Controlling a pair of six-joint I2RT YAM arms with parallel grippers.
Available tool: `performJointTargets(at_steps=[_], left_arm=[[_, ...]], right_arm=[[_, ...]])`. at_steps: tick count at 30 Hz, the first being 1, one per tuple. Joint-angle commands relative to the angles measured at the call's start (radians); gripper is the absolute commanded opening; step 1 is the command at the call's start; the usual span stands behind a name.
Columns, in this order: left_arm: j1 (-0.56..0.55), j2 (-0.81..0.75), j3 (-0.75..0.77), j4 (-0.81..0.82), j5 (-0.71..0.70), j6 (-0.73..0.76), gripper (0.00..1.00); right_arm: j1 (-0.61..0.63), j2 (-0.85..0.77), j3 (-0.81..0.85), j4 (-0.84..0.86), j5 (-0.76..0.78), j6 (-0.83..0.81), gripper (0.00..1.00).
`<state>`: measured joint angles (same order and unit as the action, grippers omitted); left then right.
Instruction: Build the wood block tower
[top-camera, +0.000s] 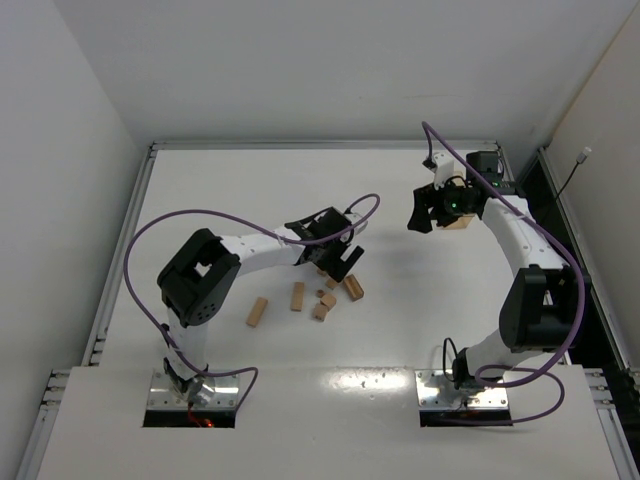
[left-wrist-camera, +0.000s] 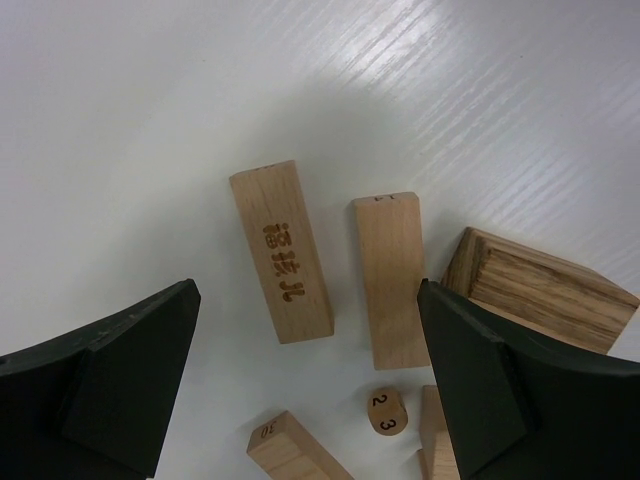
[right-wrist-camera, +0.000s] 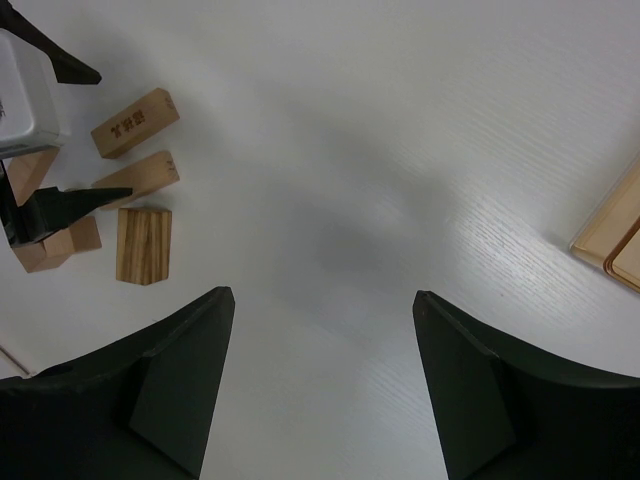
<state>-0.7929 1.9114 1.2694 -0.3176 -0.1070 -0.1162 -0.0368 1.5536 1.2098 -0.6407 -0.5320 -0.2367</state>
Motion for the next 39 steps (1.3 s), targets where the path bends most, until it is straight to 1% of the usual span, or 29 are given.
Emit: performJointTargets(at_steps=[1, 9, 14, 21, 28, 32, 33, 35, 36, 38, 39], left_arm=[[-0.006, 0.000, 0.015, -0.001, 0.049, 0.001, 0.89], [-0.026, 0.000, -0.007, -0.001, 0.122, 0.001, 0.89], [-0.037, 0.009, -0.041, 0.008, 0.122, 0.001, 0.89], [-0.037, 0.072, -0.050, 0.017, 0.092, 0.001, 0.89], [-0.019, 0.136, 0.044, 0.008, 0.081, 0.001, 0.89], [-0.009, 0.146, 0.056, -0.001, 0.081, 0.001, 0.77], [-0.009, 0.146, 0.056, -0.001, 0.081, 0.001, 0.69], [-0.009, 0.146, 0.044, -0.001, 0.081, 0.001, 0.60], [-0.009, 0.146, 0.044, -0.001, 0.081, 0.001, 0.48], [0.001, 0.136, 0.018, 0.008, 0.072, -0.008, 0.35], [0.001, 0.127, 0.018, 0.008, 0.072, -0.008, 0.20]], right_arm=[[0.003, 0.000, 0.008, 0.007, -0.026, -0.018, 0.69], [0.003, 0.000, 0.008, 0.007, -0.017, -0.018, 0.69], [0.003, 0.000, 0.008, -0.002, -0.017, -0.018, 0.69], [0.003, 0.000, 0.017, -0.002, -0.017, -0.027, 0.69], [0.003, 0.000, 0.008, -0.011, -0.017, -0.027, 0.69], [0.003, 0.000, 0.008, -0.011, -0.017, -0.027, 0.68], [0.003, 0.000, 0.008, -0.011, -0.017, -0.027, 0.68], [-0.006, 0.000, 0.017, -0.011, -0.017, -0.027, 0.68], [-0.006, 0.000, 0.017, -0.011, -0.017, -0.027, 0.68], [-0.006, 0.000, 0.017, -0.011, -0.017, -0.027, 0.68], [-0.006, 0.000, 0.017, -0.011, -0.017, -0.027, 0.68]])
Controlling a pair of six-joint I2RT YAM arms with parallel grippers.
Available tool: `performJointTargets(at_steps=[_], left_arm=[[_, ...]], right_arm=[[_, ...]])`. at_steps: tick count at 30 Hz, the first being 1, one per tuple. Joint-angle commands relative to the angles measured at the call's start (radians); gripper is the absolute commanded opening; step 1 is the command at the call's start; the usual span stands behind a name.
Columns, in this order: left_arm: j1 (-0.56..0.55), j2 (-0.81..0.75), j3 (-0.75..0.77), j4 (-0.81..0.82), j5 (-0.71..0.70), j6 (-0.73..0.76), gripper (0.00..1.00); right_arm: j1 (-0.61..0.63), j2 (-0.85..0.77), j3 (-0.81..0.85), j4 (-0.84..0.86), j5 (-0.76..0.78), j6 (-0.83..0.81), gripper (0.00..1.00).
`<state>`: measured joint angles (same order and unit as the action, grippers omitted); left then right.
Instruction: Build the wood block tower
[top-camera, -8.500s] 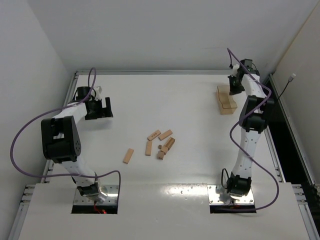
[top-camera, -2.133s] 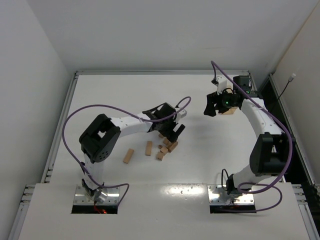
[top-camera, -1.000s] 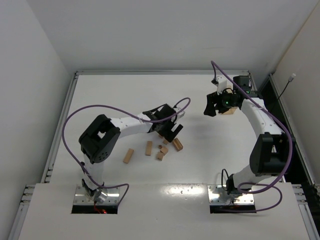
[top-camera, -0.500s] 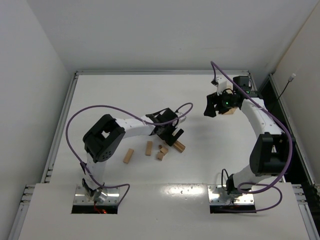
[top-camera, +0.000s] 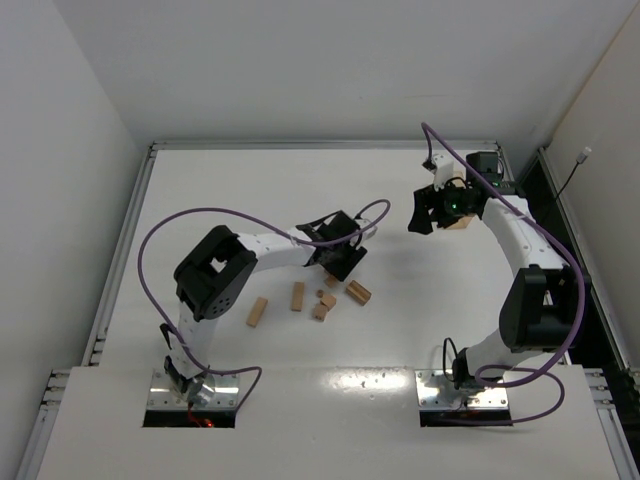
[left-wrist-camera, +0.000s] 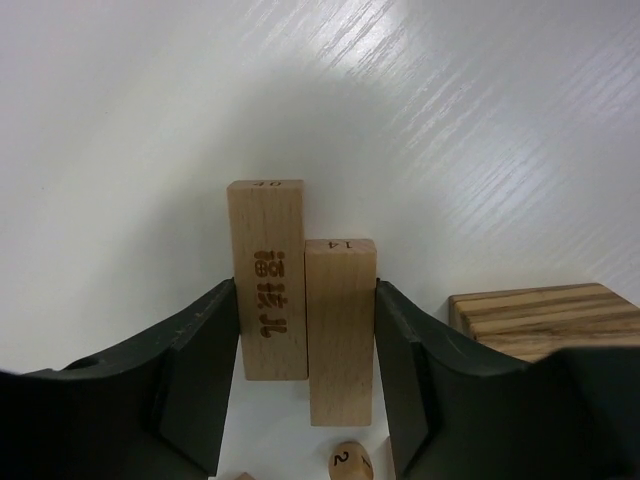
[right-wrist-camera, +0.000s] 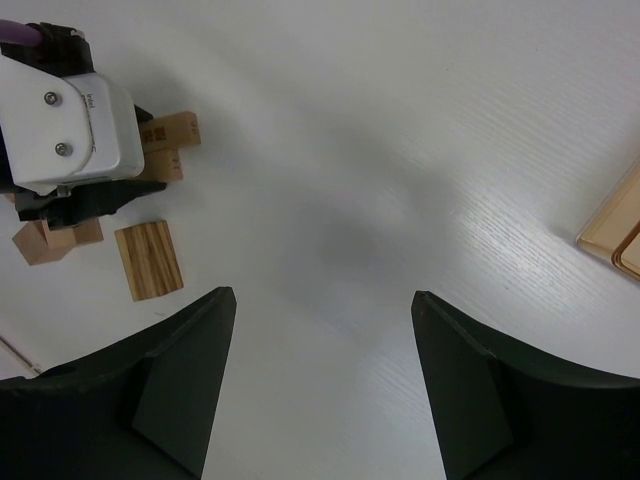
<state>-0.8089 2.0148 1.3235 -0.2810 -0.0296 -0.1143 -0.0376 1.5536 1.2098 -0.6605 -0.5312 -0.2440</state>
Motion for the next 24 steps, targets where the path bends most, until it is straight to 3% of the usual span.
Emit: performJointTargets(at_steps=[1, 4, 7, 15, 24], left_arm=[[0.017, 0.024, -0.049, -0.038, -0.006, -0.010, 0.15], [0.036, 0.015, -0.061, -0.038, -0.045, -0.041, 0.00], [0.065, 0.039, -0.021, -0.053, -0.095, -0.074, 0.00], [0.123, 0.225, 0.308, -0.221, -0.338, -0.289, 0.00], [0.142, 0.271, 0.388, -0.276, -0.328, -0.511, 0.00]], right_arm=[[-0.005, 0.000, 0.017, 0.009, -0.018, -0.020, 0.68], [-0.005, 0.010, 0.017, 0.009, -0.018, -0.020, 0.68], [-0.005, 0.019, 0.027, 0.009, -0.018, -0.020, 0.68], [0.004, 0.019, 0.036, 0.009, 0.002, 0.012, 0.65], [0.004, 0.019, 0.027, 0.018, 0.013, 0.040, 0.65]])
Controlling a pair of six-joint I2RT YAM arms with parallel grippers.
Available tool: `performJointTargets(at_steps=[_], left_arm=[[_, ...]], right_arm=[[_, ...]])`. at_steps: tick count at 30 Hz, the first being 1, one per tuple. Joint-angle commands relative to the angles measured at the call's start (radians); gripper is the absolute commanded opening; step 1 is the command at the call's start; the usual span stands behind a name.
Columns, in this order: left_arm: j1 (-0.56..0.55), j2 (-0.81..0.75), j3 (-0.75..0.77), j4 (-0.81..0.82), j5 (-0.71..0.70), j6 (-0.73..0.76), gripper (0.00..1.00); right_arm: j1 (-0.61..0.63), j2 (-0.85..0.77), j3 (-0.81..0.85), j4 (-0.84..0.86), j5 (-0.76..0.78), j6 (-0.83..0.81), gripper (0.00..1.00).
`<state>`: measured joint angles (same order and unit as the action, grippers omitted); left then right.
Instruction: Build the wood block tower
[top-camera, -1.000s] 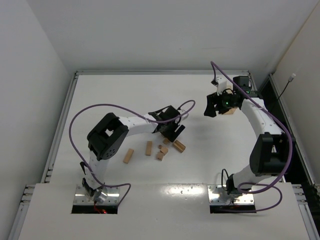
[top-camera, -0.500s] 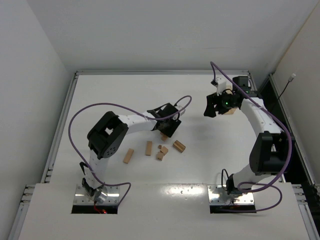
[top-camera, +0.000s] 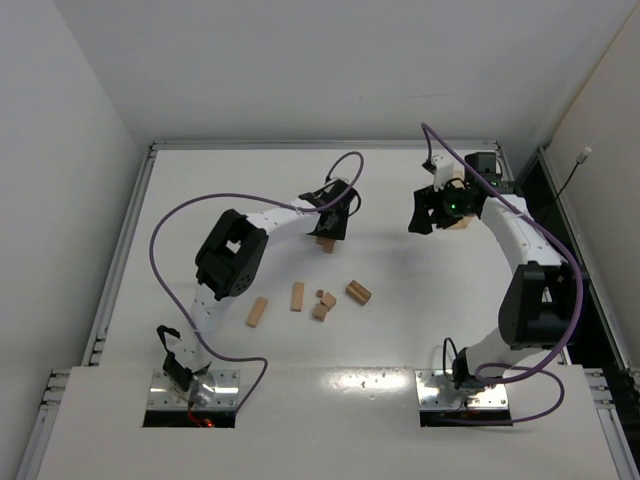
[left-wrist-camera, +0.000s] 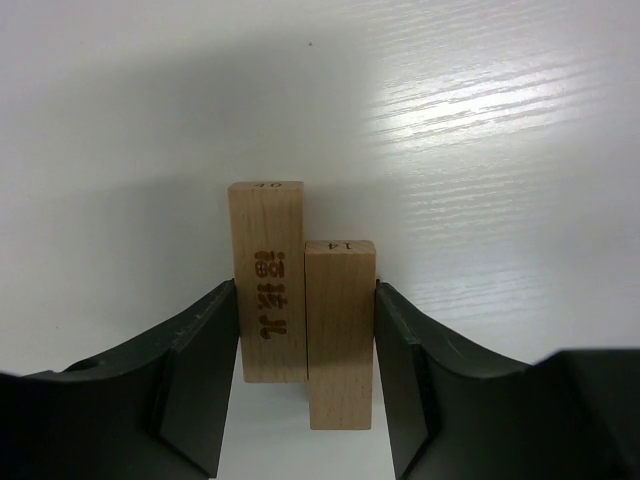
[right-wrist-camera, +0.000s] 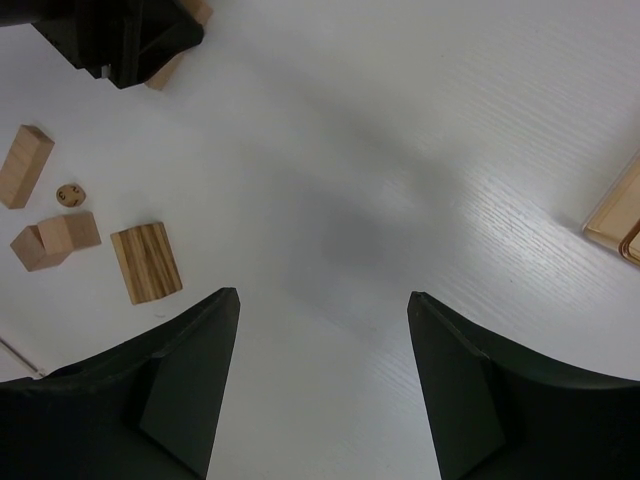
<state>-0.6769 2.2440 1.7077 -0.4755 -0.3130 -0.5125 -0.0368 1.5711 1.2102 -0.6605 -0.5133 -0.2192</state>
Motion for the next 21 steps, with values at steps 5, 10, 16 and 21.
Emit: performJointTargets(at_steps=[5, 10, 16, 21], left_arm=[[0.010, 0.032, -0.017, -0.094, -0.009, -0.208, 0.00], [0.010, 0.022, -0.026, -0.103, -0.008, -0.274, 0.00], [0.010, 0.031, -0.026, -0.114, -0.034, -0.304, 0.10], [0.010, 0.019, -0.046, -0.095, -0.034, -0.304, 0.61]], right_arm=[[0.003, 0.010, 0.017, 0.018, -0.005, 0.033, 0.65], [0.014, 0.020, 0.028, 0.018, -0.014, 0.046, 0.65], [0.037, 0.020, 0.037, 0.018, -0.005, 0.046, 0.65], [0.055, 0.009, 0.028, 0.047, 0.033, 0.046, 0.65]])
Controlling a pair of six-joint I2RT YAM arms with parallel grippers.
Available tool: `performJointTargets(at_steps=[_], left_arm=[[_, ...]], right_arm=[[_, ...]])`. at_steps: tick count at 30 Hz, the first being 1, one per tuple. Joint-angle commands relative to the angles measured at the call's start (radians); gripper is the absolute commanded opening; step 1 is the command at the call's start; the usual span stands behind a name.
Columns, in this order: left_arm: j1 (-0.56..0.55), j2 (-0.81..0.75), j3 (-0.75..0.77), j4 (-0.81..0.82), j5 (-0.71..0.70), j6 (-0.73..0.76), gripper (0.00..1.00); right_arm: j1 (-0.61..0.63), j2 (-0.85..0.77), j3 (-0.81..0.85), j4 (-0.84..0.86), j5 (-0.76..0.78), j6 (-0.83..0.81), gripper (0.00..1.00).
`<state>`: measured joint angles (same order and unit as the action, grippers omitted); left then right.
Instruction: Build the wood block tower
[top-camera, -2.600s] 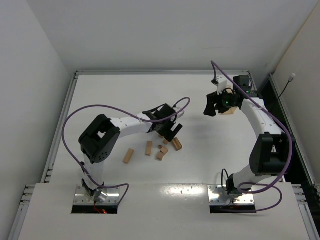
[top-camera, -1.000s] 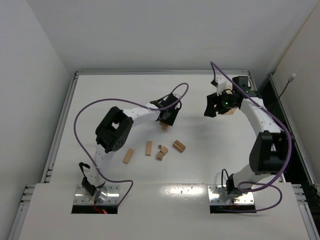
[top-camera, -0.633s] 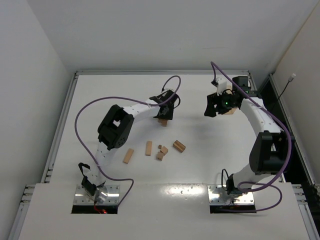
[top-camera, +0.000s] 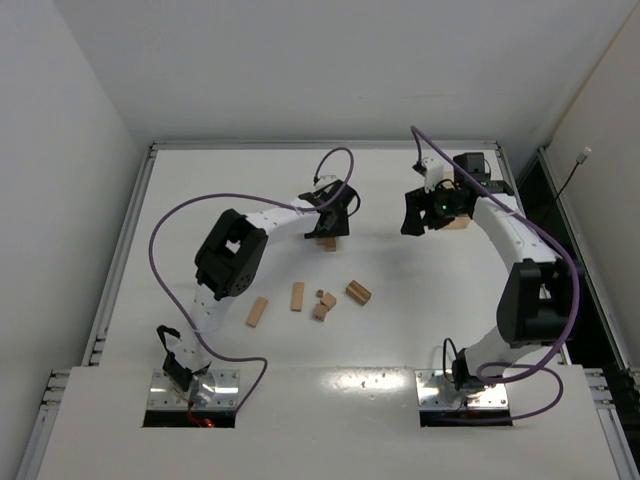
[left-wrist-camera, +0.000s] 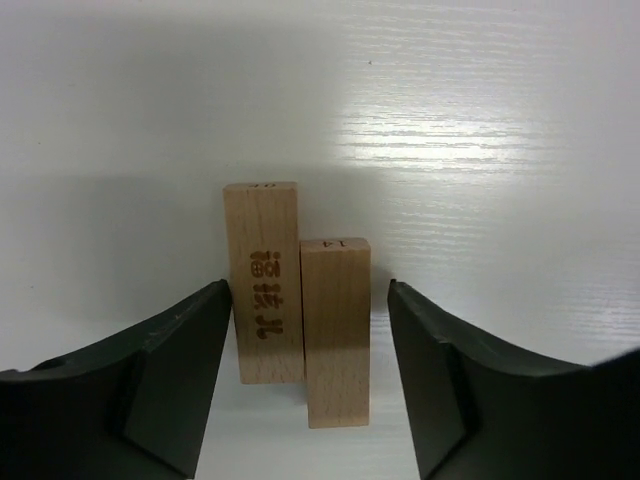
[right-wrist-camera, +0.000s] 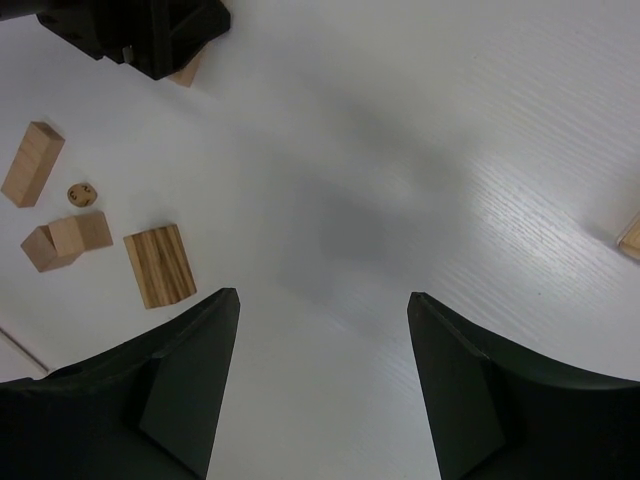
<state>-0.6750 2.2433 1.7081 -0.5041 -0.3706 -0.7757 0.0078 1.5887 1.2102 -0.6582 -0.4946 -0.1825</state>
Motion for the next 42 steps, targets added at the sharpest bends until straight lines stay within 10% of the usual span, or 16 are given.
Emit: performJointTargets(at_steps=[1, 7, 18, 23, 29, 42], left_arm=[[0.008, 0.007, -0.047, -0.054, 0.024, -0.028, 0.63], [-0.001, -0.151, -0.168, 0.106, 0.068, 0.105, 1.00], [0.075, -0.611, -0.264, 0.128, 0.075, 0.371, 1.00], [0.265, -0.674, -0.320, 0.119, 0.188, 0.438, 1.00], [0.544, -0.651, -0.375, 0.096, 0.473, 0.417, 0.83], [0.747, -0.593, -0.438, 0.105, 0.656, 0.457, 0.82]], right_arm=[[0.021, -0.036, 0.013, 0.072, 0.014, 0.009, 0.65], [0.052, -0.070, -0.015, 0.104, 0.070, 0.018, 0.65], [0.194, -0.355, -0.264, 0.315, 0.134, -0.252, 0.63], [0.254, -0.195, -0.143, 0.192, -0.015, -0.296, 0.47], [0.426, 0.008, -0.054, 0.216, 0.037, -0.296, 0.04], [0.607, 0.280, 0.109, 0.163, 0.076, -0.359, 0.00]])
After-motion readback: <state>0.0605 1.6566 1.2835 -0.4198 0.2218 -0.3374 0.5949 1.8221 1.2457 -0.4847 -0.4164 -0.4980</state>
